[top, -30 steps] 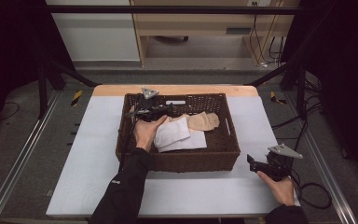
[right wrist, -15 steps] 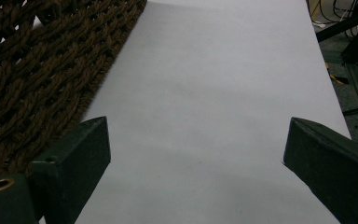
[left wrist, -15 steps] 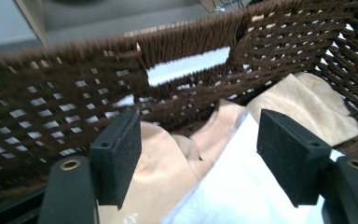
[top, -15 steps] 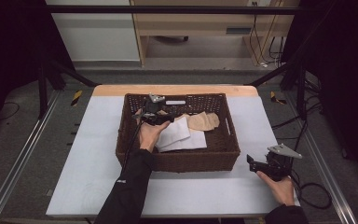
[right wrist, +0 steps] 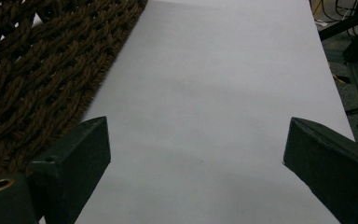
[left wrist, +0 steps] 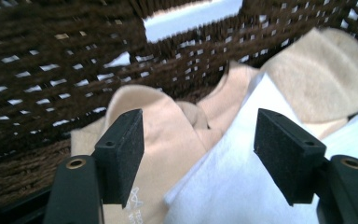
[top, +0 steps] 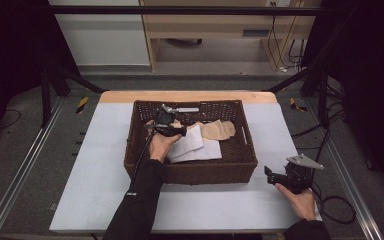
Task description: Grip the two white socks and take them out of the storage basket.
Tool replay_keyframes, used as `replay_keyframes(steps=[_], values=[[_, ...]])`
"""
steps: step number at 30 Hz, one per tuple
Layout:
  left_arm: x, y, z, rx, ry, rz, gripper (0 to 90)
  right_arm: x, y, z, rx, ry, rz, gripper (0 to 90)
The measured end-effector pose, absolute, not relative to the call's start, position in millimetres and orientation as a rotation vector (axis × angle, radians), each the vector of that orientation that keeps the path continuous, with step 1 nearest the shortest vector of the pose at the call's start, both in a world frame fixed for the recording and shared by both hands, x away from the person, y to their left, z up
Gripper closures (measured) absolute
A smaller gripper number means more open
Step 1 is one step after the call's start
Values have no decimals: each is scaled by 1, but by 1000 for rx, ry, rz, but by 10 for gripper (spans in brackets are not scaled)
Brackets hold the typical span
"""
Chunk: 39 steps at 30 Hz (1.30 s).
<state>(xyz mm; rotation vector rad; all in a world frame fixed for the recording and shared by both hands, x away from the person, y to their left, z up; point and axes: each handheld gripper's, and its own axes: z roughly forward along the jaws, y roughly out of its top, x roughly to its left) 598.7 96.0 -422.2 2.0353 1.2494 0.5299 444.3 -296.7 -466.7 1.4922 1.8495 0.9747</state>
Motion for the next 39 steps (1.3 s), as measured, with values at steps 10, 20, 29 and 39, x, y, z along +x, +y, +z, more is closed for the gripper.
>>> replay_keyframes(steps=[10, 20, 29, 39], values=[[600, 93, -429, 2075, 1257, 486, 374, 444, -296, -467, 1490, 1852, 977, 74], [598, 89, -431, 2103, 1265, 419, 536, 445, -296, -467, 1491, 1855, 978, 75], [598, 90, -429, 2118, 1330, 321, 788, 444, -297, -466, 1486, 1853, 976, 75], [585, 89, -407, 2000, 1221, 343, 867, 444, -297, -466, 1488, 1854, 972, 76]])
